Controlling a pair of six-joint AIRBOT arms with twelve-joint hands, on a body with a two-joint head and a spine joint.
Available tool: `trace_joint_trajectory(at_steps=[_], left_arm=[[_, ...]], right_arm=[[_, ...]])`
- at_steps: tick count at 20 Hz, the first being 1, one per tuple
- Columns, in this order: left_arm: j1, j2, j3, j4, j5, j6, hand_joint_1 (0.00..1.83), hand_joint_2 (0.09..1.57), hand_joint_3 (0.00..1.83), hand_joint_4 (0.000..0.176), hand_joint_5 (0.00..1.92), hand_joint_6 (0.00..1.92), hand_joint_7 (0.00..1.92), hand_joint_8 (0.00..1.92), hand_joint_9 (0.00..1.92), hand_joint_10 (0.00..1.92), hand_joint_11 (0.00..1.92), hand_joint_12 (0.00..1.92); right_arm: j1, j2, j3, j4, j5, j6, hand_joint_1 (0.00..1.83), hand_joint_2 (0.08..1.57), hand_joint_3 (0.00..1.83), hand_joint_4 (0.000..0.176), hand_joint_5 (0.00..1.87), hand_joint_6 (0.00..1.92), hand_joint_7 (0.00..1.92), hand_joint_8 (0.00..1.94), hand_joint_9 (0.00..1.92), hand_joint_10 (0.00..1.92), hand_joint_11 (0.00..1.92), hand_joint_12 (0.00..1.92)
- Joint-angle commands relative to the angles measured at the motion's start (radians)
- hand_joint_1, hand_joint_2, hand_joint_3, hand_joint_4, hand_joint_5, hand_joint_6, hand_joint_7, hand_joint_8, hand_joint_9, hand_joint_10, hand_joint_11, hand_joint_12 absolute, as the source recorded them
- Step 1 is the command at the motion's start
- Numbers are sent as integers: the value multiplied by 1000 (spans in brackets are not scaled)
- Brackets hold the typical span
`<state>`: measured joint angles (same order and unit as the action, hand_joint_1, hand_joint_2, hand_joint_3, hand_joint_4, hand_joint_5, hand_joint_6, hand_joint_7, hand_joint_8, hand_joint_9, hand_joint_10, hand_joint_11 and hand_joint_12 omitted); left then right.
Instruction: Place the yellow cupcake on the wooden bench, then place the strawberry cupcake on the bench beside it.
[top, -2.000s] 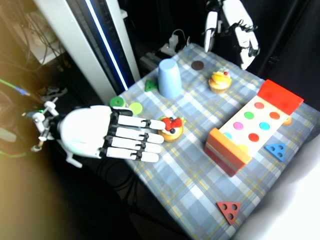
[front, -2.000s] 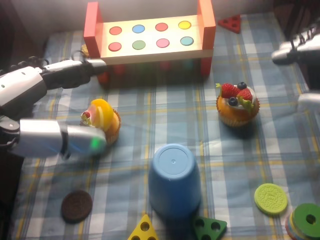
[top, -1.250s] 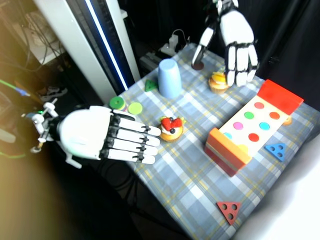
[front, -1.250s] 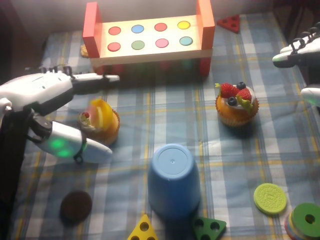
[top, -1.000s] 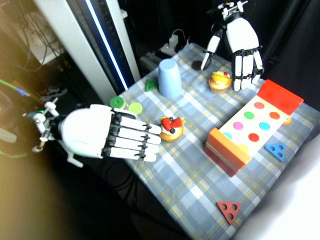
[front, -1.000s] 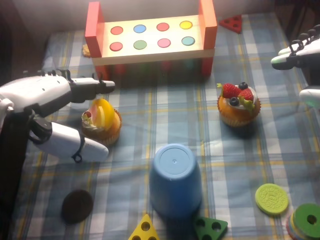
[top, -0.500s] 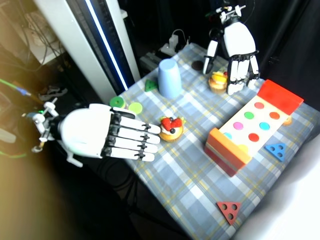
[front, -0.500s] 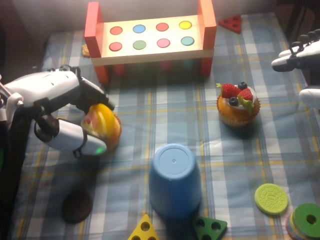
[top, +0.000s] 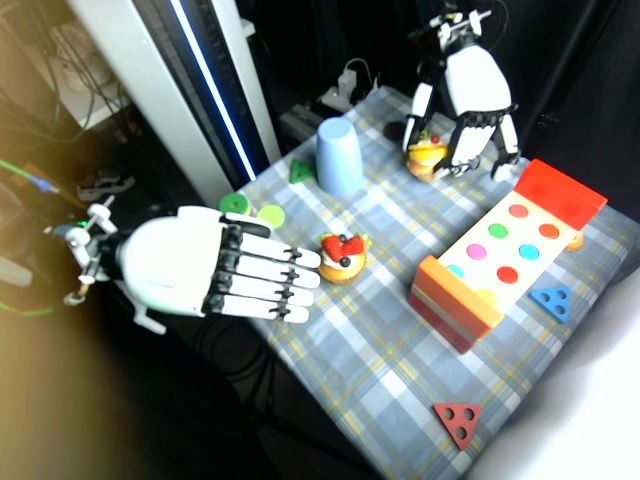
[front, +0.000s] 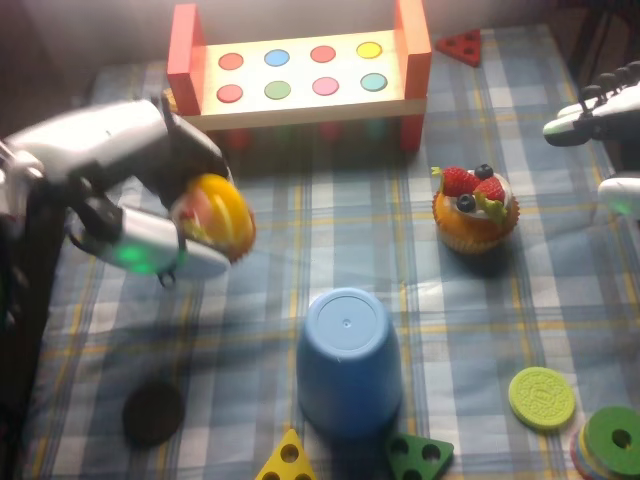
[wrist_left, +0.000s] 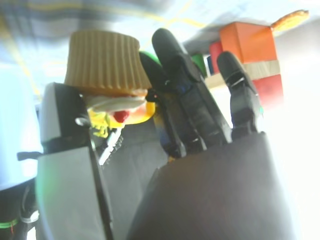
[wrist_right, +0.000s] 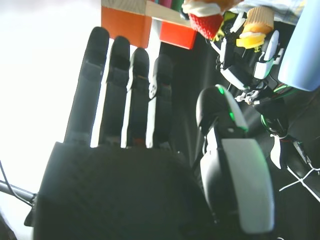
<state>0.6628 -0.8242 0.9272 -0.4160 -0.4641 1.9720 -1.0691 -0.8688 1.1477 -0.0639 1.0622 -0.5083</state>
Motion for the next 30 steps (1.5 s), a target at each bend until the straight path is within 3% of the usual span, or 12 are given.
trace_joint_trajectory(at_steps=[1,6,7,8,13,20,21,22,23,24,27,30], left_arm=[[-33,19,-4,28,-178,-11,1265,1098,0,0,990,747,1072,1048,1096,47,94,744],[-241,-9,57,115,-154,-11,1220,1125,1,0,883,1052,1047,959,1062,11,57,741],[-283,-36,90,115,-117,-9,1229,1121,0,0,892,1004,1058,973,1100,21,112,812],[-330,-70,133,94,-66,11,1251,1112,0,0,967,807,1033,1090,1144,53,236,1240],[-406,-245,326,-296,100,469,1259,1082,0,0,956,866,1152,846,1052,15,51,1129],[-408,-354,466,-575,175,715,1206,1144,2,0,842,1089,996,1068,902,1,14,917],[-409,-362,474,-613,179,765,1027,1149,0,135,877,1111,921,465,923,19,2,880],[-409,-367,478,-634,180,800,994,1146,0,168,893,1100,971,176,935,15,0,914],[-406,-368,480,-643,181,803,989,1079,0,114,806,415,987,67,923,6,0,919],[-403,-368,480,-648,182,803,991,1058,0,92,836,132,1004,31,913,3,0,956],[-387,-373,485,-660,188,804,1008,1042,0,69,803,2,903,0,818,0,2,778],[-376,-383,496,-716,205,863,866,1086,0,114,724,0,796,0,769,0,144,485]], right_arm=[[11,2,3,28,118,8,445,1366,0,0,641,4,647,4,617,2,559,155],[10,2,9,28,118,8,471,1369,1,0,621,0,641,0,622,2,571,138],[11,1,10,27,118,8,469,1370,2,0,617,0,640,0,620,1,569,135],[11,-2,13,27,118,8,501,1376,2,0,617,0,642,1,625,2,576,133],[27,-19,27,3,108,18,566,1368,0,0,610,1,649,3,631,7,593,123],[27,-23,33,-5,104,29,431,1358,1,0,631,10,652,6,638,9,593,112],[27,-24,34,-6,104,31,429,1354,0,0,640,12,650,5,637,8,594,111],[27,-25,35,-7,104,32,428,1356,0,0,642,12,651,4,641,8,599,113],[27,-25,34,-7,104,34,444,1356,0,0,650,10,659,5,650,8,611,114],[27,-25,34,-8,104,37,446,1355,0,0,660,12,670,9,659,11,616,114],[26,-25,34,-13,101,46,498,1355,0,0,662,5,673,4,656,4,610,106],[26,-25,34,-14,101,48,557,1351,0,0,658,0,668,0,638,0,598,96]])
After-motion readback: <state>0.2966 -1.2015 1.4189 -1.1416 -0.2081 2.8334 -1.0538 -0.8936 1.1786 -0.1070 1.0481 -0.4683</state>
